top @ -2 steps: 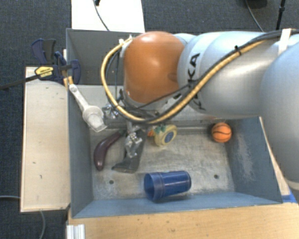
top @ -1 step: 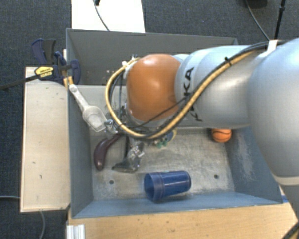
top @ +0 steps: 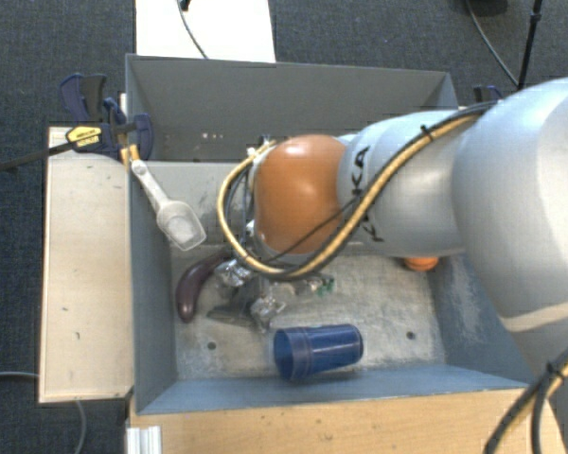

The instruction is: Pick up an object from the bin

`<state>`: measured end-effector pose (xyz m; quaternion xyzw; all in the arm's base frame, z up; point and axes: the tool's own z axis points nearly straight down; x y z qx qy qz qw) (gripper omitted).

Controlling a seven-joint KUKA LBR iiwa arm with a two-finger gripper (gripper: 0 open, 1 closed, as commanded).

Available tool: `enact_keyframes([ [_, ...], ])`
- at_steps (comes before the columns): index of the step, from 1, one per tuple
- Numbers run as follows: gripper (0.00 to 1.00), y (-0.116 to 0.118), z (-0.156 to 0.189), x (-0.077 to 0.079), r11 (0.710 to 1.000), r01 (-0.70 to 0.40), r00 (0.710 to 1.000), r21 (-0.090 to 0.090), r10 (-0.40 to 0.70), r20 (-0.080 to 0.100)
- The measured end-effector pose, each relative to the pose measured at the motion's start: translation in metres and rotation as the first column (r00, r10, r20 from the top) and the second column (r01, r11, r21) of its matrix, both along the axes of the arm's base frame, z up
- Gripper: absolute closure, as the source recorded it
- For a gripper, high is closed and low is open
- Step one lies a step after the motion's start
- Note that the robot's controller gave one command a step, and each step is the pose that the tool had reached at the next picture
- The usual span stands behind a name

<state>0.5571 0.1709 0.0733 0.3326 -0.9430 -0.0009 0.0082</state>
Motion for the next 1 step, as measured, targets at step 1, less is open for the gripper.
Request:
enact_keyframes([
  [1, 1.0, 0.0009, 0.0001, 0.0, 1.0, 0.001, 1.0, 0.002, -0.001, 0.001],
])
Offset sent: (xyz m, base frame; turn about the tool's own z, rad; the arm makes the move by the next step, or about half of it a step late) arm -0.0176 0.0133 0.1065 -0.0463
